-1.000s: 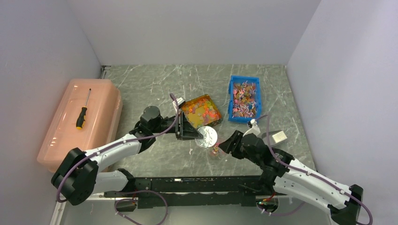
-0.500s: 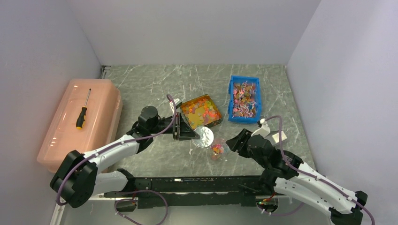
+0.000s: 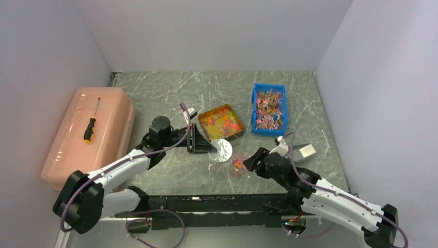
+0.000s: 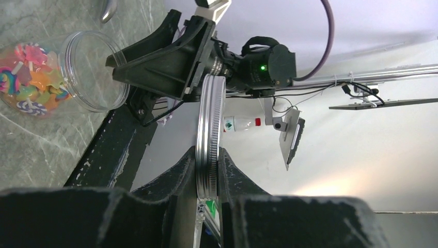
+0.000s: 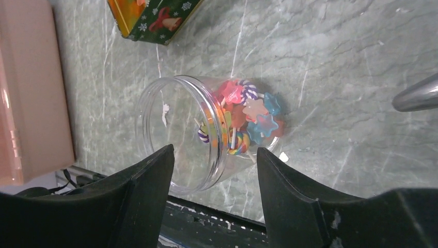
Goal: Pack the candies
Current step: Close the bottle lid on the packing bottle.
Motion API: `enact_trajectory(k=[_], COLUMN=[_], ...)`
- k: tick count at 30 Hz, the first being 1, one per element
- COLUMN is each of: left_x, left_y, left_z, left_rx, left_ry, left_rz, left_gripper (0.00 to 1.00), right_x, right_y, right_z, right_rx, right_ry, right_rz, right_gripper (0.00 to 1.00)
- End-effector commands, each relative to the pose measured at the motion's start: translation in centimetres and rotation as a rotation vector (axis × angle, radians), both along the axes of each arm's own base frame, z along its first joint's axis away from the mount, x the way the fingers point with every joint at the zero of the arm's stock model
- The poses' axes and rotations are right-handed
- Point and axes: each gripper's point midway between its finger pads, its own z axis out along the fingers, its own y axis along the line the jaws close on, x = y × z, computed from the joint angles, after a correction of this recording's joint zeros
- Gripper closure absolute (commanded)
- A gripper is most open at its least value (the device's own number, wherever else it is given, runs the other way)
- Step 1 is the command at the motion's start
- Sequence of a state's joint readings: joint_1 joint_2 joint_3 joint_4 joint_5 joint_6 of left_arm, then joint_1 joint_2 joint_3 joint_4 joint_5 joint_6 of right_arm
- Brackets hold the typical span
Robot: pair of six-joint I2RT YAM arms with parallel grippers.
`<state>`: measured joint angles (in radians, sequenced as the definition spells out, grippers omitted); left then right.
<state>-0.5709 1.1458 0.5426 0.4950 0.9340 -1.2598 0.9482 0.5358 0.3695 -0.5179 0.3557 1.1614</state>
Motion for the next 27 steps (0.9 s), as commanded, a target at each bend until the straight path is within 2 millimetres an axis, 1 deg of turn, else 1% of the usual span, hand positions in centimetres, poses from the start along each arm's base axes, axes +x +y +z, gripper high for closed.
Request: enact_trajectory(k=[1, 2, 9, 14, 18, 20, 22, 23, 24, 27], left_x=[-0.4, -0.3, -0.2, -0.3, -0.2, -0.2, -0.1, 0.0, 0.1, 0.3], left_y=[0.8, 0.9, 1.4, 1.7, 1.8, 1.9, 1.9, 1.9, 1.8, 1.7], left_z=[0.4, 0.3, 0.1, -0.1, -0.4, -0.7, -0.9, -1.0, -1.2, -1.7], left_rx=[-0.012, -0.011, -0.007, -0.003, 0.007, 0.011, 0.010, 0.012, 0.014, 0.021], left_ry=[-0.055, -0.053, -0.054, -0.054, -0.053, -0.048, -0.043, -0.041, -0.039, -0.030], left_rz=[-0.013, -0.011, 0.002, 0.006, 0.011, 0.010, 0.012, 0.012, 0.012, 0.015], left_gripper=[0.90, 0.90, 0.90, 0.90, 0.90, 0.90, 0.91, 0.91, 0.91, 0.90], right_x=[0.7, 0.7, 1.0, 1.2, 1.4, 1.6, 2.0, 2.1, 2.4, 2.9], right_y=[2.5, 2.6, 5.3, 7.6, 8.8, 8.8, 8.5, 8.3, 8.0, 6.4], right_z=[1.4, 1.1, 0.8, 1.6, 2.1, 2.7, 3.9, 4.3, 5.3, 6.8], right_rx=[0.128, 0.121, 0.118, 0.149, 0.140, 0.127, 0.121, 0.112, 0.107, 0.057], right_ry=[-0.034, -0.027, -0.017, -0.029, -0.032, -0.047, -0.075, -0.089, -0.109, -0.147], right_rz=[0.023, 0.029, 0.118, 0.193, 0.235, 0.238, 0.226, 0.219, 0.208, 0.160], right_gripper=[0.37, 0.37, 0.37, 0.37, 0.37, 0.37, 0.37, 0.37, 0.37, 0.37])
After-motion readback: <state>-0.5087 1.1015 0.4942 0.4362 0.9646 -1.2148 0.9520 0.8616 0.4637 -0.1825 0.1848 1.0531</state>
